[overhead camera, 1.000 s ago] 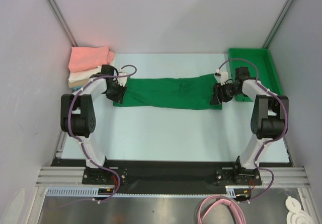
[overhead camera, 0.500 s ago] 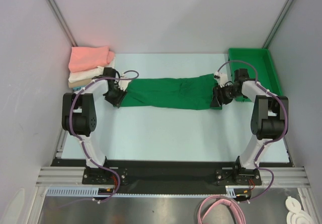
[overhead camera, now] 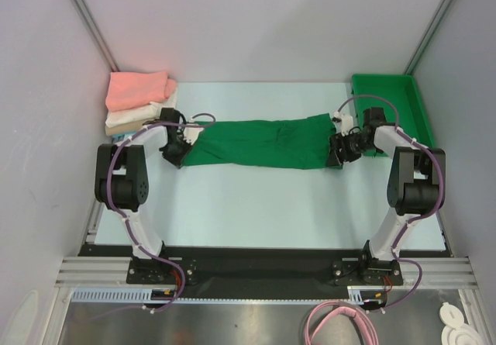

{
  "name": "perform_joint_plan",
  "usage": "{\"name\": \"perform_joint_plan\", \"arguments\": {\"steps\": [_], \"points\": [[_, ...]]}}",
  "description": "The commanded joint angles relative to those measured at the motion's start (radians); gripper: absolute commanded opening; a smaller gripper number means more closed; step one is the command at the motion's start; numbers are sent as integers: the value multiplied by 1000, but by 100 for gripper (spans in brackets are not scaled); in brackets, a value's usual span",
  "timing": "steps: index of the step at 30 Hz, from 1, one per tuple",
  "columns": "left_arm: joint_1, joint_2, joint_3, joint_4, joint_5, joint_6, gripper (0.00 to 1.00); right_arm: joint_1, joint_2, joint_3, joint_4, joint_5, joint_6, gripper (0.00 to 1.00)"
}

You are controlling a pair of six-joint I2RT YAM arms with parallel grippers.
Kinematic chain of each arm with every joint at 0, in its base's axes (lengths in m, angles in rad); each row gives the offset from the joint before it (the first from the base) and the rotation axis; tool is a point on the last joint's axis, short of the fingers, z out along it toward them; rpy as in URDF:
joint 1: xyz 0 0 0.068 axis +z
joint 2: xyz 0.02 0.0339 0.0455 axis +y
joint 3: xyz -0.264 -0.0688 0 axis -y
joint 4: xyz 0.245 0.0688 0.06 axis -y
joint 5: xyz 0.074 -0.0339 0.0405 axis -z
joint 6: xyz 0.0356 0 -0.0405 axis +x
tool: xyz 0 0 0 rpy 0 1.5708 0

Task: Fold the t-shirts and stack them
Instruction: Fold the tshirt

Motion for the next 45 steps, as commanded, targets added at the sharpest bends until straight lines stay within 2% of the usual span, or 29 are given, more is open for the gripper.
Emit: {"name": "perform_joint_plan", "arguments": {"steps": [1,8,13,21,24,25,27,28,31,38,42,45], "points": [[-18,-62,-75,-57,35,19,1,-6,-19,47,49,49,24,66],[-29,-181,-194,-57,30,23,0,-6,153,265,12,101,69,67],[-29,-205,-215,-60,24,28,0,-5,260,381,18,123,116,69],[-31,-236,-229,-86,44,31,0,1,456,657,-40,124,162,68],[-38,-254,-240,-95,44,34,0,18,510,710,-58,148,162,61],[-40,-259,-241,-98,42,36,0,23,521,736,-64,151,160,51],[-45,-277,-250,-104,44,36,1,40,539,759,-72,170,157,38],[-46,-283,-255,-109,50,34,0,46,556,789,-81,181,155,23],[-58,-313,-269,-115,58,28,1,67,607,860,-103,246,148,1],[-101,-340,-322,-132,52,16,0,110,716,1021,-72,313,182,0],[-127,-349,-342,-146,45,11,1,121,803,1232,-80,338,191,0],[-149,-360,-355,-170,56,2,0,124,846,1299,-37,365,215,0]]}}
